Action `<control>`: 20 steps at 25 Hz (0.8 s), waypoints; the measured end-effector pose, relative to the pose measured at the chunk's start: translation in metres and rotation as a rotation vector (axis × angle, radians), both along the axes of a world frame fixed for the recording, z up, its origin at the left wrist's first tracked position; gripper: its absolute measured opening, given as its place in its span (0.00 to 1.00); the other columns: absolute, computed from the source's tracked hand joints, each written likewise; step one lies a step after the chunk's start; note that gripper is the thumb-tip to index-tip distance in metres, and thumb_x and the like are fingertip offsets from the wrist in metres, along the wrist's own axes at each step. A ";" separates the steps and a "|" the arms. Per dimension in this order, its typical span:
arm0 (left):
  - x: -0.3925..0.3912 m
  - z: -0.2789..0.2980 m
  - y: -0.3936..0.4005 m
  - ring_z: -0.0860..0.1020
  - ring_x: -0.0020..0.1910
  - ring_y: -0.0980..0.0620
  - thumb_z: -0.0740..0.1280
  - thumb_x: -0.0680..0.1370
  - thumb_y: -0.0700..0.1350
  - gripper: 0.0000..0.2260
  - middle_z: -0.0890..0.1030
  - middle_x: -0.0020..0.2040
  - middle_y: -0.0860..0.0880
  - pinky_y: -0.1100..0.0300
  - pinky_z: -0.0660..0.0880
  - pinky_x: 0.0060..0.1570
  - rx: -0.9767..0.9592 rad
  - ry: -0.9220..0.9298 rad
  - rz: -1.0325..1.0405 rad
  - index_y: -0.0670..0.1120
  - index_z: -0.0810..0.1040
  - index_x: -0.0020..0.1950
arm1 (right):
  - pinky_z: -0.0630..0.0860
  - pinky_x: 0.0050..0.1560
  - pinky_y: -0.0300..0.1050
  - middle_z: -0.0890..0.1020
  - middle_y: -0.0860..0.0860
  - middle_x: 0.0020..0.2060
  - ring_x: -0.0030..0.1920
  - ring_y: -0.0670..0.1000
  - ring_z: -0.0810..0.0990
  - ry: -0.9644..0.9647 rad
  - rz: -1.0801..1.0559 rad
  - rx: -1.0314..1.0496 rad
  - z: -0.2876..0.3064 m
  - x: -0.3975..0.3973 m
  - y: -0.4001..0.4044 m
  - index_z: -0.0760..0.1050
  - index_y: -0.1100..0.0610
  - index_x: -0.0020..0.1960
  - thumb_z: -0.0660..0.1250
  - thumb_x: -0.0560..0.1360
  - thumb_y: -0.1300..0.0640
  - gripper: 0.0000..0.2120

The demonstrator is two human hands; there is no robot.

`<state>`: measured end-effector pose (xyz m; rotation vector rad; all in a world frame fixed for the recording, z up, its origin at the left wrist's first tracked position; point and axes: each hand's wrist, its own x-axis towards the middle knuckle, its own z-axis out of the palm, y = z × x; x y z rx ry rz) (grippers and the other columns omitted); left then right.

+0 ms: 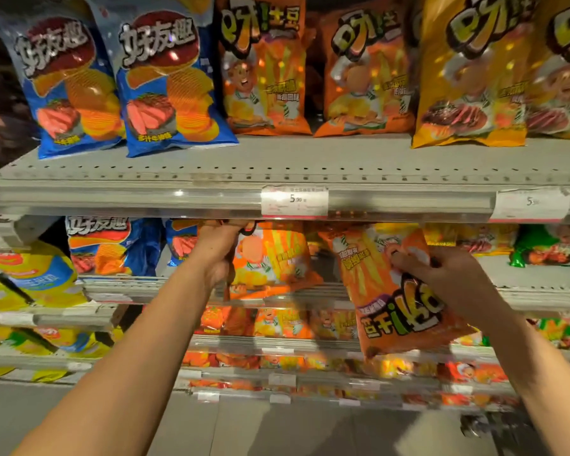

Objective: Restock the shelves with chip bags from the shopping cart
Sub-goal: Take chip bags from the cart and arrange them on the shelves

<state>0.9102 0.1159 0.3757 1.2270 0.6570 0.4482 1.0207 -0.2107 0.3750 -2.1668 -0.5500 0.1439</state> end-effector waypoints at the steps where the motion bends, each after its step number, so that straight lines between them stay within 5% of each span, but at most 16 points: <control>1: 0.007 0.000 0.003 0.84 0.37 0.51 0.69 0.79 0.38 0.05 0.87 0.42 0.46 0.57 0.83 0.36 0.008 -0.008 -0.007 0.43 0.81 0.54 | 0.66 0.26 0.34 0.73 0.48 0.20 0.22 0.45 0.70 0.006 0.000 0.011 -0.003 0.007 0.000 0.77 0.57 0.30 0.70 0.71 0.36 0.25; 3: 0.017 -0.002 0.010 0.83 0.31 0.53 0.66 0.81 0.38 0.05 0.86 0.33 0.50 0.61 0.80 0.28 0.033 0.005 -0.036 0.45 0.80 0.47 | 0.70 0.33 0.48 0.77 0.62 0.29 0.28 0.52 0.74 0.037 0.009 0.050 -0.007 0.015 0.001 0.76 0.64 0.34 0.72 0.73 0.41 0.26; 5: 0.023 -0.003 0.019 0.84 0.35 0.50 0.66 0.81 0.38 0.05 0.86 0.36 0.48 0.56 0.83 0.33 0.044 0.038 -0.049 0.45 0.80 0.47 | 0.69 0.37 0.59 0.74 0.70 0.31 0.31 0.62 0.74 0.059 0.011 0.085 -0.009 0.016 0.004 0.73 0.64 0.32 0.74 0.74 0.45 0.25; 9: 0.029 -0.009 0.029 0.79 0.53 0.40 0.65 0.83 0.43 0.04 0.82 0.55 0.39 0.39 0.76 0.61 0.069 0.131 -0.112 0.45 0.80 0.53 | 0.61 0.34 0.50 0.65 0.59 0.25 0.27 0.53 0.65 0.046 -0.043 0.101 -0.012 0.012 0.007 0.66 0.63 0.30 0.74 0.74 0.43 0.29; 12: 0.031 -0.010 0.027 0.83 0.45 0.44 0.66 0.82 0.42 0.04 0.86 0.45 0.45 0.48 0.84 0.46 0.071 0.093 -0.146 0.44 0.81 0.51 | 0.65 0.36 0.49 0.76 0.67 0.30 0.30 0.54 0.71 0.056 -0.038 0.069 -0.013 0.005 0.008 0.77 0.69 0.38 0.73 0.74 0.41 0.29; 17: 0.037 -0.019 0.028 0.85 0.41 0.47 0.68 0.81 0.45 0.08 0.86 0.45 0.44 0.51 0.85 0.38 0.037 0.085 -0.202 0.44 0.80 0.58 | 0.67 0.31 0.42 0.80 0.57 0.26 0.26 0.49 0.73 0.089 -0.087 0.035 -0.011 -0.013 0.012 0.81 0.61 0.37 0.73 0.71 0.37 0.25; 20: 0.035 -0.030 0.019 0.82 0.34 0.53 0.70 0.79 0.41 0.02 0.85 0.38 0.50 0.61 0.80 0.31 0.085 0.080 -0.111 0.47 0.81 0.47 | 0.72 0.35 0.50 0.84 0.61 0.34 0.33 0.64 0.81 0.149 -0.109 0.026 -0.012 -0.022 0.015 0.83 0.61 0.41 0.74 0.71 0.37 0.24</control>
